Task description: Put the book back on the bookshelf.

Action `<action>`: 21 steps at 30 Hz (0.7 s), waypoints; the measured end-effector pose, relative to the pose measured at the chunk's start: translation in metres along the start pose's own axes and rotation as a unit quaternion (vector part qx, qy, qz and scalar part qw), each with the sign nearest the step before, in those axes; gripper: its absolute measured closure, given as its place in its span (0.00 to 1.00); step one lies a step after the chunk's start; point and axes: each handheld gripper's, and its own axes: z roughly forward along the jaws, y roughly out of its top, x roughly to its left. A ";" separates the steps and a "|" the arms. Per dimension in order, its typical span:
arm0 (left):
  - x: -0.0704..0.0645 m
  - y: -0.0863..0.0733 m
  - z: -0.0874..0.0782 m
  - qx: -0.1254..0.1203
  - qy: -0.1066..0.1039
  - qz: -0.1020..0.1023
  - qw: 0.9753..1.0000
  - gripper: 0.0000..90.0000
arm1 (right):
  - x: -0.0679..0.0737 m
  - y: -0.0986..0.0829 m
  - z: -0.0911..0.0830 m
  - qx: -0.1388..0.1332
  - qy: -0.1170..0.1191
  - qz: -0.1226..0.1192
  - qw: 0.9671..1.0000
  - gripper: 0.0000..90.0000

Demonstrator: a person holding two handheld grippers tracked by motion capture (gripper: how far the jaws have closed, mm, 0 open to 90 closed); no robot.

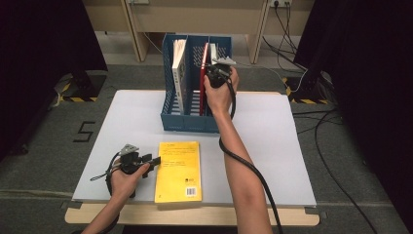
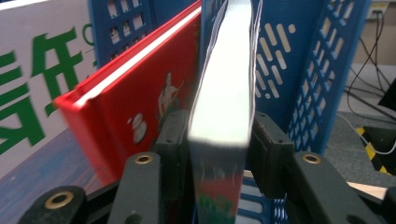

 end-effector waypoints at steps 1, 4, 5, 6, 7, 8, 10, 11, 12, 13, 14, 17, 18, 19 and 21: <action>0.000 0.000 0.000 0.000 0.000 0.000 1.000 0.54 | 0.001 -0.001 -0.002 -0.001 0.000 -0.002 1.000 0.68; 0.000 0.000 0.000 -0.001 0.000 0.000 1.000 0.54 | 0.002 -0.003 -0.009 -0.004 0.003 -0.006 1.000 0.68; 0.000 0.000 0.000 -0.001 0.001 0.000 1.000 0.54 | 0.002 -0.004 -0.011 -0.005 0.004 -0.004 1.000 0.68; 0.000 0.000 0.000 -0.001 0.001 0.000 1.000 0.54 | 0.002 -0.004 -0.012 -0.006 0.003 -0.007 1.000 0.68; 0.000 0.000 0.000 -0.001 0.001 0.001 1.000 0.54 | 0.002 -0.004 -0.014 -0.006 0.003 -0.009 1.000 0.68; 0.000 0.000 0.000 -0.001 0.001 0.001 1.000 0.54 | 0.002 -0.004 -0.015 -0.006 0.005 -0.006 1.000 0.68; 0.000 0.000 0.000 -0.002 0.000 0.001 1.000 0.54 | 0.002 -0.004 -0.017 -0.006 0.005 -0.008 1.000 0.68; 0.000 0.000 0.000 -0.002 0.000 0.001 1.000 0.54 | 0.002 -0.004 -0.018 -0.005 0.006 -0.009 1.000 0.68; 0.000 0.000 0.000 -0.002 0.000 0.001 1.000 0.54 | 0.002 -0.004 -0.019 -0.005 0.006 -0.010 1.000 0.68; -0.001 0.000 0.000 -0.002 0.000 0.001 1.000 0.54 | 0.002 -0.005 -0.019 -0.006 0.006 -0.012 1.000 0.68; -0.001 0.000 0.000 -0.002 0.000 0.002 1.000 0.54 | 0.002 -0.005 -0.020 -0.006 0.007 -0.011 1.000 0.68; -0.001 0.000 0.000 -0.003 0.001 0.002 1.000 0.54 | 0.002 -0.007 -0.022 -0.004 0.008 -0.010 1.000 0.68; -0.001 0.000 0.000 -0.003 0.001 0.002 1.000 0.54 | 0.002 -0.007 -0.023 -0.001 0.009 -0.008 1.000 0.67; -0.001 0.000 0.000 -0.004 0.000 0.002 1.000 0.54 | 0.002 -0.008 -0.024 0.000 0.010 -0.008 1.000 0.67; -0.001 0.000 0.000 -0.003 0.002 0.003 1.000 0.54 | 0.001 -0.010 -0.026 0.001 0.014 -0.007 1.000 0.66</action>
